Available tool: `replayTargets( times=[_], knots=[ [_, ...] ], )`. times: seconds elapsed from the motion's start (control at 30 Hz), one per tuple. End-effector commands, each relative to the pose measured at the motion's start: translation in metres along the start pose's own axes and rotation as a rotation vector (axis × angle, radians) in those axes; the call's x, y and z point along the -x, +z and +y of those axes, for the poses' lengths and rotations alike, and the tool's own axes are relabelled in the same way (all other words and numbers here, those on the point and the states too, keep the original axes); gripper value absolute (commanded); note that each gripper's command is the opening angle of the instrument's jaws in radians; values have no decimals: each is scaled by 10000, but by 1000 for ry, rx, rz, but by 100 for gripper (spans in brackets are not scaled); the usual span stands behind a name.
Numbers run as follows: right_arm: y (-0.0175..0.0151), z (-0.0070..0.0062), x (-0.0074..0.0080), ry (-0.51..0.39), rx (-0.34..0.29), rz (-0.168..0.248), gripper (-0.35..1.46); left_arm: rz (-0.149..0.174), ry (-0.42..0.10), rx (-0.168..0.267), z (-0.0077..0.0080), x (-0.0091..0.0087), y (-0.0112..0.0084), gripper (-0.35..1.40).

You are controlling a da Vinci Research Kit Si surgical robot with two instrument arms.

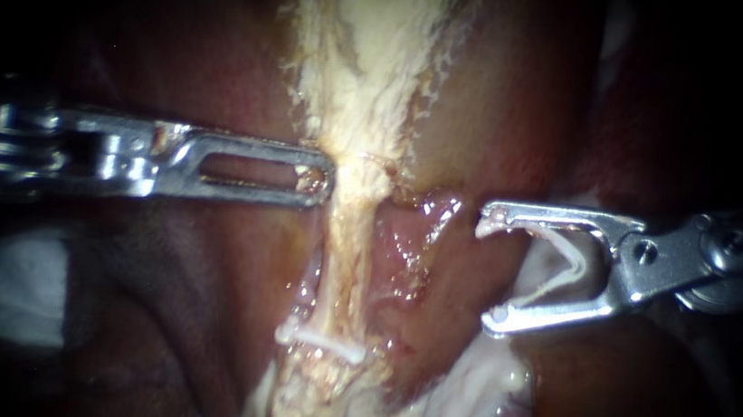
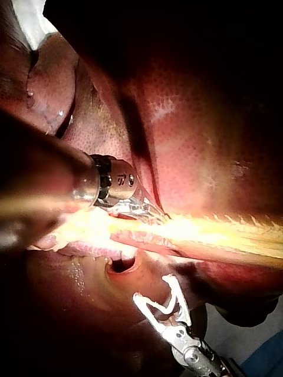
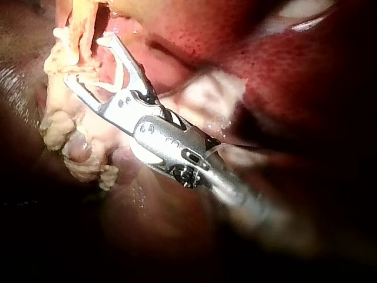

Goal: Clipping second clip left tube

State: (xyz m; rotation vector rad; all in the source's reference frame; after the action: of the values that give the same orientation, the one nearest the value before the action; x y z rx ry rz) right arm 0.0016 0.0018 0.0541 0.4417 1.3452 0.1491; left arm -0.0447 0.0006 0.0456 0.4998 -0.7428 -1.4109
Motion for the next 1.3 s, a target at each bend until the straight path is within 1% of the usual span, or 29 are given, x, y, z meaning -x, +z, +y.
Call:
replayTargets(
  times=[0.03,0.2,0.3,0.57,0.8,0.9,1.03,1.3],
  knots=[
    [0,0,0,0,0,0,59,0,0,0,0,0,0,-35],
    [1,0,-1,0,0,0,60,1,0,-1,0,0,-3,-35],
    [4,-2,0,-1,1,0,60,2,-1,-1,-2,1,-11,-35],
    [11,-6,5,-6,-2,1,60,-2,-4,10,-8,3,-40,-35],
    [20,-10,9,37,-13,6,60,-9,-9,27,-14,10,-70,-35],
    [28,-12,11,57,-20,7,59,-11,-9,30,-14,10,-78,-35],
    [43,-16,15,86,-33,-7,59,-11,-9,30,-13,9,-80,-35],
    [84,-23,23,156,-66,-13,58,-15,-8,36,-10,9,-83,-35]
  ],
)
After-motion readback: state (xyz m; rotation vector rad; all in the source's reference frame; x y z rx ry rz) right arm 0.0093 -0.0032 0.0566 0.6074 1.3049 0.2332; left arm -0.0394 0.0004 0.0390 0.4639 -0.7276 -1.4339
